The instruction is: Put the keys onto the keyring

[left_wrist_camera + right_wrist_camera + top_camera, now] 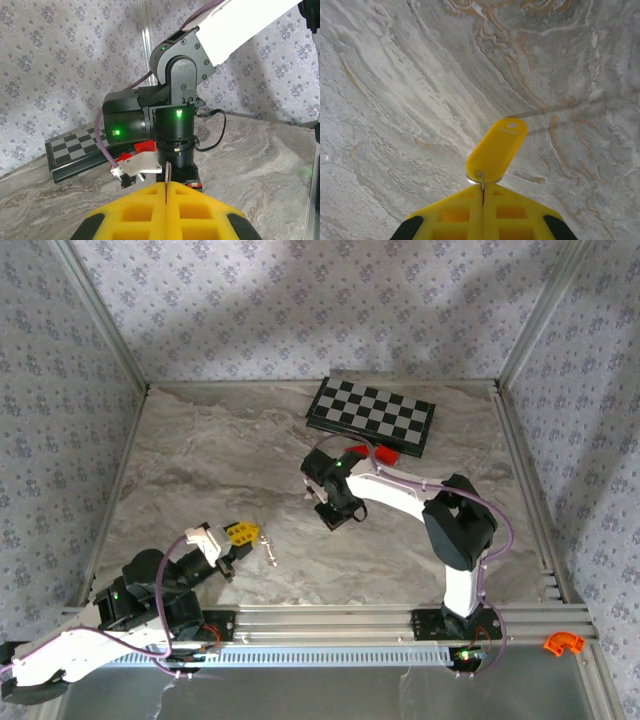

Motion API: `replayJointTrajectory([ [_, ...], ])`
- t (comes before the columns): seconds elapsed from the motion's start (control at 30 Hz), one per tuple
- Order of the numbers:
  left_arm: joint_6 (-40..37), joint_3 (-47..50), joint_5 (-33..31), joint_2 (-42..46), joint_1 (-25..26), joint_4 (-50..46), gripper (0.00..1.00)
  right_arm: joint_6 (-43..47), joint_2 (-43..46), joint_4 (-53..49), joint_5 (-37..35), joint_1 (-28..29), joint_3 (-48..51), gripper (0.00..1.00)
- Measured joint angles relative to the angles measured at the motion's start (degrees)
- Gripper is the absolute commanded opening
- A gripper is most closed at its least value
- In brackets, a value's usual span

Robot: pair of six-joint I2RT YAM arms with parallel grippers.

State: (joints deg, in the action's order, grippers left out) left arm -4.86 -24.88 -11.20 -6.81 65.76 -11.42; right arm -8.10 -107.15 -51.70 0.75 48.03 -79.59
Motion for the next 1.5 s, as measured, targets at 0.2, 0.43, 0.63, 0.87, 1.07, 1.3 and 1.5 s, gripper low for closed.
replayJointTrajectory([
  [0.2, 0.0, 0.0, 0.0, 0.02, 0.0, 0.0, 0.0, -0.44, 1.36, 0.09, 0.02, 0.94, 2.82, 0.0],
  [0.43, 0.0, 0.0, 0.0, 0.02, 0.0, 0.0, 0.0, -1.9, 1.64, 0.5, 0.09, 2.32, 7.3, 0.0],
  [0.63, -0.02, 0.0, 0.0, 0.02, 0.04, 0.0, 0.0, -3.06, 2.1, 0.7, 0.55, 2.84, 9.92, 0.0],
  [0.87, -0.02, 0.0, 0.0, 0.0, 0.04, 0.0, 0.0, -4.17, 2.67, -0.17, 0.74, 4.2, 12.35, 0.0],
  [1.07, -0.02, 0.0, 0.0, 0.02, 0.04, 0.0, 0.0, -5.01, 2.91, -1.29, 0.48, 4.48, 12.76, 0.0],
  [1.3, -0.02, 0.0, 0.02, 0.02, 0.81, -0.02, 0.0, -5.99, 2.93, -1.31, 0.52, 4.48, 12.79, 0.22],
  [1.5, -0.02, 0.0, 0.02, 0.02, 0.81, -0.02, 0.0, -8.2, 6.84, -0.7, 1.01, 4.46, 14.8, 0.42],
])
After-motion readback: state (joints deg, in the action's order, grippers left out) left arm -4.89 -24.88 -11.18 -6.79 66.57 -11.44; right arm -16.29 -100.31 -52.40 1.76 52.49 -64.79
